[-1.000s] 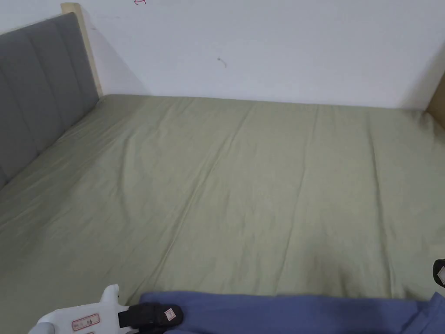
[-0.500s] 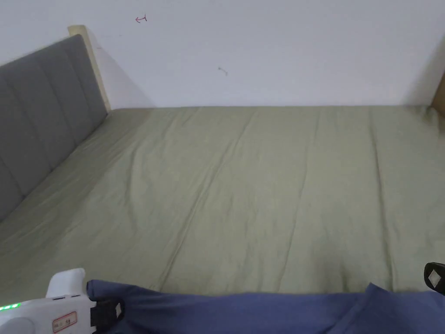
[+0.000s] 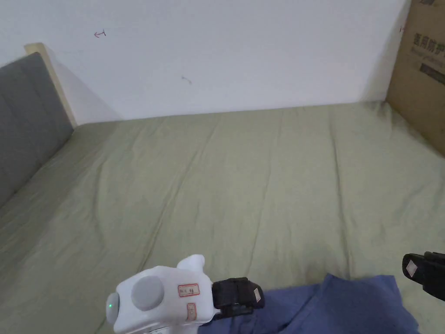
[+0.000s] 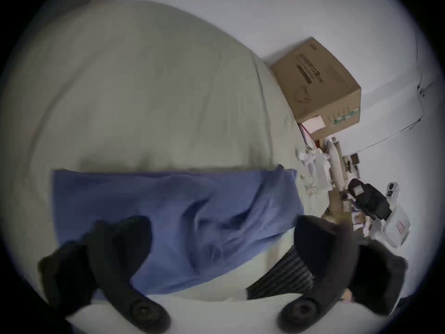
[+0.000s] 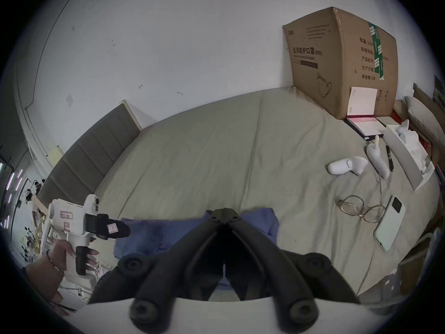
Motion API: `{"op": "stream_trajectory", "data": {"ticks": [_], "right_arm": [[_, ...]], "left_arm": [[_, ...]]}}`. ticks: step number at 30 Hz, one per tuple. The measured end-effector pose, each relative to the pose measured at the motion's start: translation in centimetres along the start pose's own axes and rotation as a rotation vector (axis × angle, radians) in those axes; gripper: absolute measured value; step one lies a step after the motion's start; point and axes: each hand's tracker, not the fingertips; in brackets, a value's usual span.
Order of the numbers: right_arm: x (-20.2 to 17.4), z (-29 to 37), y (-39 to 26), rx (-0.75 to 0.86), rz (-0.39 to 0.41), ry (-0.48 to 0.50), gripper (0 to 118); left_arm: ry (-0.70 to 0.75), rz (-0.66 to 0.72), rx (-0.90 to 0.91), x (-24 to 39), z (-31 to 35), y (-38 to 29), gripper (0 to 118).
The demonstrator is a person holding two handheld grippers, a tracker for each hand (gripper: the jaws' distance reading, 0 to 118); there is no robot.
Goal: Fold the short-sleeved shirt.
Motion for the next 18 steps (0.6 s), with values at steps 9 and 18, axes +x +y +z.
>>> {"op": "stream_trajectory", "data": {"ticks": [9, 18], "right_arm": [[1.2, -0.4, 0.2, 0.004, -0.021, 0.003, 0], [0.8, -1.4, 0.0, -0.011, -0.015, 0.022, 0]], "left_arm": [[0.149, -0.073, 0.130, -1.3, 6.6, 1.0, 105], [0.223, -0.230, -0.076, 0.3, 0.3, -1.7, 6]]}}
